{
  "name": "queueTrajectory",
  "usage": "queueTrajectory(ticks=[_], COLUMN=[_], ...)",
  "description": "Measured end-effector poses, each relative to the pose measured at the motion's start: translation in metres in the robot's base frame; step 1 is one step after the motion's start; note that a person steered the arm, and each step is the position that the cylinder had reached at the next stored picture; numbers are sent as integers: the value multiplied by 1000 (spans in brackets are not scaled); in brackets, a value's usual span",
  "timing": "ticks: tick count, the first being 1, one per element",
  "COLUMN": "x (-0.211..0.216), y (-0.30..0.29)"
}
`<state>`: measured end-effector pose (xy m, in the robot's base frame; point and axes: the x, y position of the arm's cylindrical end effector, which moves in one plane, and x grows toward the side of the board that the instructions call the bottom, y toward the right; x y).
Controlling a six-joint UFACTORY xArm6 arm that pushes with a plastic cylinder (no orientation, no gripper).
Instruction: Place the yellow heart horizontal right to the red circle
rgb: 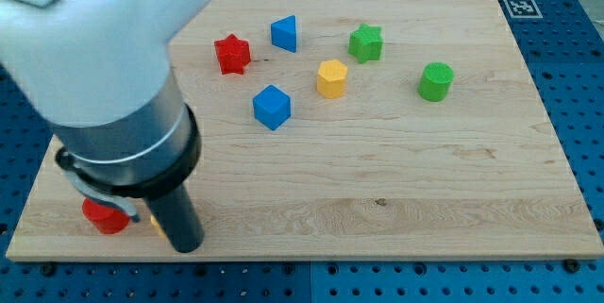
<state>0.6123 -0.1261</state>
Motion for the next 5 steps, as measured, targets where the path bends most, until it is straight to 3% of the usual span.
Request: queueTrajectory(ticks=[2, 5], x=[-12, -120], y=[27, 171])
